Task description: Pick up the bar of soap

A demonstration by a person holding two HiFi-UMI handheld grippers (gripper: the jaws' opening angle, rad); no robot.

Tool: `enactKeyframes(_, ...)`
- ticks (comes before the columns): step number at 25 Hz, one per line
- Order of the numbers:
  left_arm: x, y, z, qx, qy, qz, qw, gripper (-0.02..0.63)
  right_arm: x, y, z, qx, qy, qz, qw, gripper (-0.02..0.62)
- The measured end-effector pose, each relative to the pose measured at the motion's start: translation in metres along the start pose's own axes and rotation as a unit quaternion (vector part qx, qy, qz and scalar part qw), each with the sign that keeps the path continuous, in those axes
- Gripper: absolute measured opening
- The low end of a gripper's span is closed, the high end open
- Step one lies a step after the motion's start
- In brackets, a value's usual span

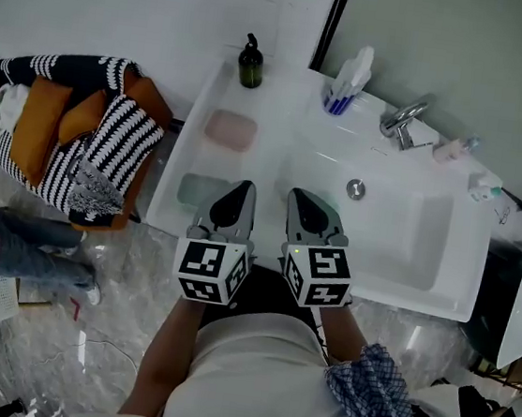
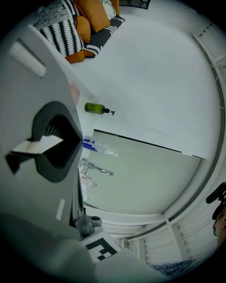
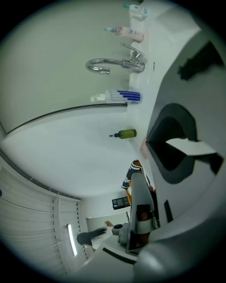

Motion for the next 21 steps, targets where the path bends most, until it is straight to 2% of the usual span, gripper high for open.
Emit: enactKeyframes(21,-0.014,0.005,0.002,0.006,0.001,-0.013,0.9999,0.009,-0.013,0.005,0.005,-0.003,0.014,-0.019,1.0,0.014)
Point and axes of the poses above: the fingertips, and each gripper's own axes: y backward along the fingers, z to its right, x out of its top, the point moved 4 cm from there along y, backward along the fingers, and after that the axes turned 9 degrees about z, right-handed, at the moved point
